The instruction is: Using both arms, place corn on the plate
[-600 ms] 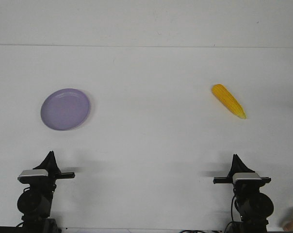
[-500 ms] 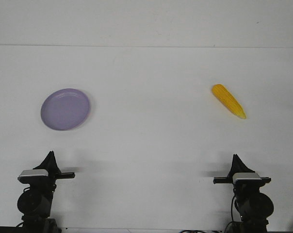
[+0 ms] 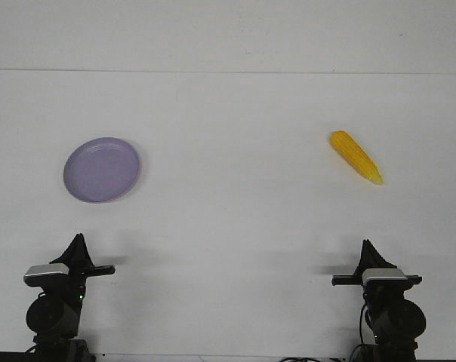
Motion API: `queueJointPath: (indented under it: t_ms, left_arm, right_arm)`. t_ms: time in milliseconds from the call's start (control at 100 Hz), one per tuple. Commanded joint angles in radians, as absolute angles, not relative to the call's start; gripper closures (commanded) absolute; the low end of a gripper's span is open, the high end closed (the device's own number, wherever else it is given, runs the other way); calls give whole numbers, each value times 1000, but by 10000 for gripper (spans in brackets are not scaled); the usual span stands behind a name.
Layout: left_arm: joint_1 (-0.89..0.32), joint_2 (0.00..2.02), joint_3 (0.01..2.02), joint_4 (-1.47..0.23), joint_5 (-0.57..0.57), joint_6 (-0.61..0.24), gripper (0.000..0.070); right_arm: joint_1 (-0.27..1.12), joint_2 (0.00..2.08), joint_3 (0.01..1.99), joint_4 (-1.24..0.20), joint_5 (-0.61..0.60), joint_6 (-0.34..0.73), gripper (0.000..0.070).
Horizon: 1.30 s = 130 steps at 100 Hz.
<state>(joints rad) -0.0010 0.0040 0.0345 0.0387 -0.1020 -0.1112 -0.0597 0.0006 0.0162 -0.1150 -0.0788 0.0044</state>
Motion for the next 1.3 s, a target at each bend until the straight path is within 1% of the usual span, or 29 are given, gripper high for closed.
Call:
queueJointPath:
  t_ms: [0, 80, 120, 160, 230, 250, 270, 280, 360, 430, 560, 680, 860, 990, 1120, 1170, 1290]
  left_arm:
    - [1, 3, 15, 49, -100, -198, 688]
    - [1, 4, 36, 46, -91, -270, 685]
    - [1, 7, 63, 34, -74, -302, 656]
    - [1, 14, 98, 20, -70, -325, 570]
    - [1, 48, 176, -1, -70, -344, 316]
    - [1, 62, 202, -9, -70, -346, 257]
    - [1, 78, 229, -17, -70, -346, 222]
    - [1, 88, 243, -23, -70, -346, 215]
    - [1, 180, 371, -95, -70, -343, 219]
    - [1, 289, 495, -193, -70, -320, 218]
    - [20, 551, 702, -342, -79, -234, 217]
    - [88, 820, 852, -389, -72, -176, 218]
    - [214, 1201, 1021, -399, -1, -166, 218]
    - [268, 1422, 1106, -400, 2, -163, 219]
    - [297, 1572, 1148, -335, 22, -161, 224]
    - [299, 1610, 1151, -296, 31, -162, 242]
    - [299, 1681, 1151, -222, 35, -162, 242]
  right_arm:
    - [-59, 1, 12, -105, -79, 15, 681]
    - [-59, 1, 13, -105, -79, 15, 681]
    - [-59, 1, 12, -105, -79, 15, 681]
    - [-59, 1, 12, -105, -79, 15, 681]
    - [-59, 1, 12, -105, -79, 15, 681]
    - [-59, 1, 12, -105, -79, 15, 681]
    - [-59, 1, 12, -105, -79, 15, 681]
    - [-59, 1, 12, -105, -79, 15, 681]
    - [-59, 1, 13, -105, -79, 15, 681]
    - [-59, 1, 12, -105, -79, 15, 681]
    - [-59, 1, 12, -105, -79, 15, 681]
    - [-59, 1, 12, -105, -79, 15, 681]
    - [-59, 1, 13, -105, -79, 15, 681]
    - [-59, 1, 13, -105, -79, 15, 681]
    - [-59, 1, 12, -105, -79, 15, 681]
    - [-59, 1, 13, -105, -79, 15, 681]
    - [-59, 1, 12, -105, -79, 15, 681]
